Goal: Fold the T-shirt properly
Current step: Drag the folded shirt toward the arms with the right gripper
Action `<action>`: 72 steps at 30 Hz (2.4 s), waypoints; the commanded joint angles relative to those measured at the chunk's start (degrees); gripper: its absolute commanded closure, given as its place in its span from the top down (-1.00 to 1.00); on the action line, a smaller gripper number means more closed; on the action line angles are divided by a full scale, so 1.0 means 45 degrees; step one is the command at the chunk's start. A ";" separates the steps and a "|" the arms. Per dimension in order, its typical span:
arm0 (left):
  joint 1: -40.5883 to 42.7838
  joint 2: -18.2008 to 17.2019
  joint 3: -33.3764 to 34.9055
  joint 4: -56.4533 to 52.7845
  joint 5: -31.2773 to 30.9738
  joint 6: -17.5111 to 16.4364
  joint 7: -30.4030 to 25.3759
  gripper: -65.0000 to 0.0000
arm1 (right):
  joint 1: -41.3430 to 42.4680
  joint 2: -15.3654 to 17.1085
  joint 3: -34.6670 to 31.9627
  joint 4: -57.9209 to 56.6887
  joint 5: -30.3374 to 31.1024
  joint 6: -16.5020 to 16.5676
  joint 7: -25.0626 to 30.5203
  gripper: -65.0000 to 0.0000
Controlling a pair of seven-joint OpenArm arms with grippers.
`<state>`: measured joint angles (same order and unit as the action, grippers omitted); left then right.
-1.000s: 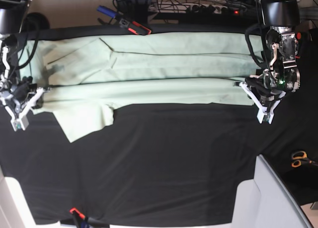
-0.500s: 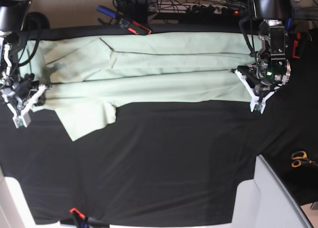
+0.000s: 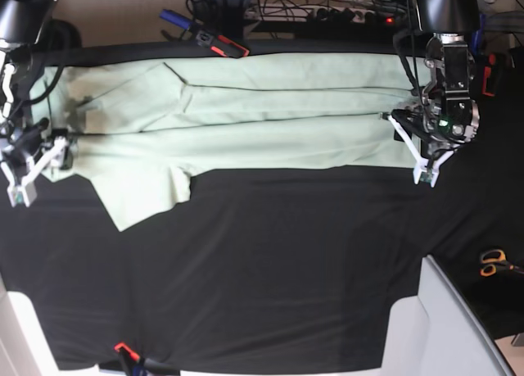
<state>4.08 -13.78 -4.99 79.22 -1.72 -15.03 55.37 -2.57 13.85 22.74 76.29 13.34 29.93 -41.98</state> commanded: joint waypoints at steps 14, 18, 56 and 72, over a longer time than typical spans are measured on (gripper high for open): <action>0.0413 -0.0132 -0.3960 0.4540 -0.0058 0.0047 0.1165 0.72 | 0.3022 0.0684 -0.1879 -0.1003 0.0112 0.0078 -0.0645 0.00; 0.1937 0.0142 -0.4585 0.5282 -0.0058 0.0028 0.0442 0.71 | 0.4351 0.0703 -0.2973 -0.3464 0.0112 0.0098 0.0410 0.01; 0.5570 0.1509 -0.5835 0.5555 -0.0058 0.0028 -0.2098 -1.00 | 0.6852 0.0332 -0.6040 -1.0184 0.0151 0.0117 0.4591 -1.00; 0.5434 0.1451 -0.5913 0.5555 -0.0039 0.0028 -0.2098 -1.00 | 0.2143 0.0371 -0.5044 -0.0827 0.0131 0.0000 0.1543 -1.00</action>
<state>28.32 -6.48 -31.24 103.24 -2.11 -15.25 46.85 6.22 14.70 -0.34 71.99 13.45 29.91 -35.88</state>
